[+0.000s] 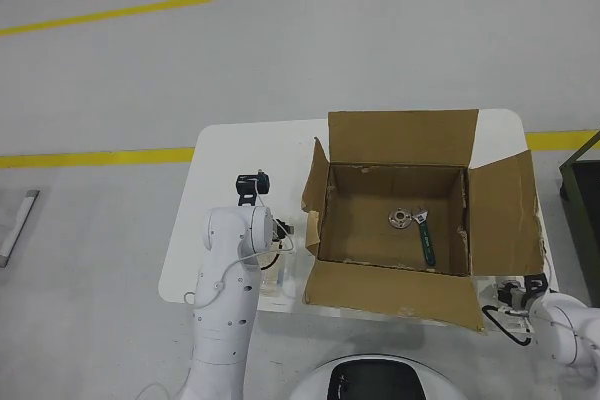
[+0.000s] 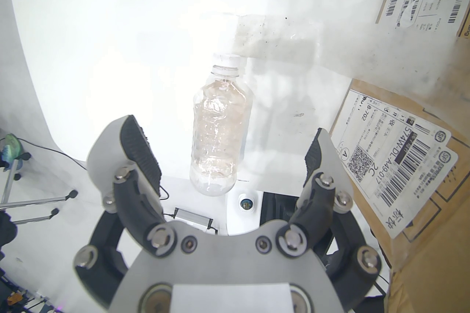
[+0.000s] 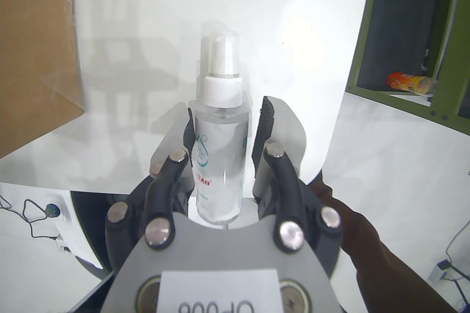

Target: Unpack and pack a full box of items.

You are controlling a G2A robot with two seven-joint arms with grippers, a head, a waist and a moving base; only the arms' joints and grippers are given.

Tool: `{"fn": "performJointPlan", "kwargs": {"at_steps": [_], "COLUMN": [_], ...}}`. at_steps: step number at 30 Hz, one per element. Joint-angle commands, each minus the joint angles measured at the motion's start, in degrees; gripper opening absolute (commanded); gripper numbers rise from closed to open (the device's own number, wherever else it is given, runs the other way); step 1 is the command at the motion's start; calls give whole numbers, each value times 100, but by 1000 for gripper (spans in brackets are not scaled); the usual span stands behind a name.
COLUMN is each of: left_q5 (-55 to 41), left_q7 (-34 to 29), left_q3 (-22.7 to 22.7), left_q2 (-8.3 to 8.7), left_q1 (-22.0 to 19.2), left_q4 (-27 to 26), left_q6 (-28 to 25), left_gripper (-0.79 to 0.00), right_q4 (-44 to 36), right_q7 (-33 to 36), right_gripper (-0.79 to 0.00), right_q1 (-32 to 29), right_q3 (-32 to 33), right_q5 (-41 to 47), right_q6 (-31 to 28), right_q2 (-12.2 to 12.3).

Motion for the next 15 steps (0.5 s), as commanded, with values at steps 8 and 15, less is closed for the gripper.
{"fn": "performJointPlan", "kwargs": {"at_steps": [8, 15], "left_q5": [0, 0], "left_q7": [0, 0], "left_q3": [0, 0], "left_q2": [0, 0], "left_q1": [0, 0], "left_q4": [0, 0], "left_q6": [0, 0], "left_gripper": [0, 0], "right_q4": [-626, -1504], "right_q7": [-220, -712], "right_gripper": [-369, -397], "right_q1": [-203, -609], "right_q3": [381, 1101], "right_q5": [98, 587], "right_q6": [383, 752], "right_q2": [2, -22]}}
